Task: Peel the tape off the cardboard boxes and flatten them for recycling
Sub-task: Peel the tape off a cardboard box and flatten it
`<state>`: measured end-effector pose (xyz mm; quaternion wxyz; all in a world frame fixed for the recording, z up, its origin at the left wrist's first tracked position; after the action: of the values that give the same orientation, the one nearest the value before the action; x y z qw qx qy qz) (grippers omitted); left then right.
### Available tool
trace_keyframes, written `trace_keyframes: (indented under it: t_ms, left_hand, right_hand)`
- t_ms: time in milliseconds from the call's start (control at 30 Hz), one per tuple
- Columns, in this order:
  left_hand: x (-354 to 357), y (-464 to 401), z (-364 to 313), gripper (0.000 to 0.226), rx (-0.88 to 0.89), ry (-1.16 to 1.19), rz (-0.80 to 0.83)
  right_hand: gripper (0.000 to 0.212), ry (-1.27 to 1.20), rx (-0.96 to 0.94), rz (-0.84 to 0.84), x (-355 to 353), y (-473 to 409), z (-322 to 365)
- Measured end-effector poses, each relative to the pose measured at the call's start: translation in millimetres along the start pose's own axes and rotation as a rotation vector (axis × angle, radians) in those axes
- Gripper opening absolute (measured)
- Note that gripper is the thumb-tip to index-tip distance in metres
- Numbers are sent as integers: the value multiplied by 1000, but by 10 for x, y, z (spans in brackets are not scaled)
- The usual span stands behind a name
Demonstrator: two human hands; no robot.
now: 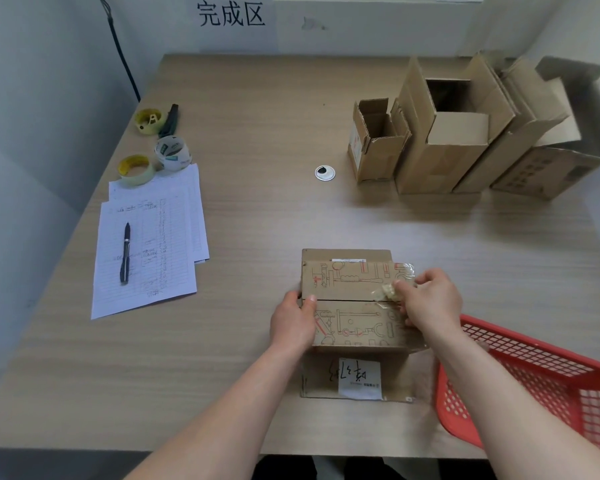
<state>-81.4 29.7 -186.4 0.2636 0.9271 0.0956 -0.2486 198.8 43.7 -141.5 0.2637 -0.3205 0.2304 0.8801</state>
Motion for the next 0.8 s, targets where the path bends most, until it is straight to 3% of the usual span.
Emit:
trace_keyframes:
  t_ms: [133, 233, 367, 567, 700, 800]
  left_hand:
    - [-5, 21, -13, 31, -1, 2, -12]
    - [-15, 32, -21, 30, 6, -7, -32]
    - [-5, 49, -22, 31, -3, -30, -40]
    - [-12, 62, -33, 31, -13, -13, -57]
    - [-21, 76, -50, 32, -12, 1, -96]
    - [-101, 91, -182, 49, 62, -111, -150]
  right_hand:
    - [36, 153, -289, -69, -40, 155, 172]
    - [43, 246, -400, -18, 58, 259, 241]
    - [36, 423, -449, 10, 153, 265, 298]
    - [48, 15, -142, -106, -259, 46, -179]
    - [53, 104, -129, -94, -223, 99, -329]
    - [53, 109, -136, -67, -183, 116, -302]
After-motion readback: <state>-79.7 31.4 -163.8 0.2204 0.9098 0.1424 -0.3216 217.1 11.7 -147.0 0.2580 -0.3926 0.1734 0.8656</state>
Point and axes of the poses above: each hand's wrist, its own y-axis away from the middle knuckle, its own x-axis out of the palm, z = x × y, the point moved 10 cm from there along -y, towards the middle knuckle, and after that the axes turned 7 degrees about -z, right-handed, at the moved point
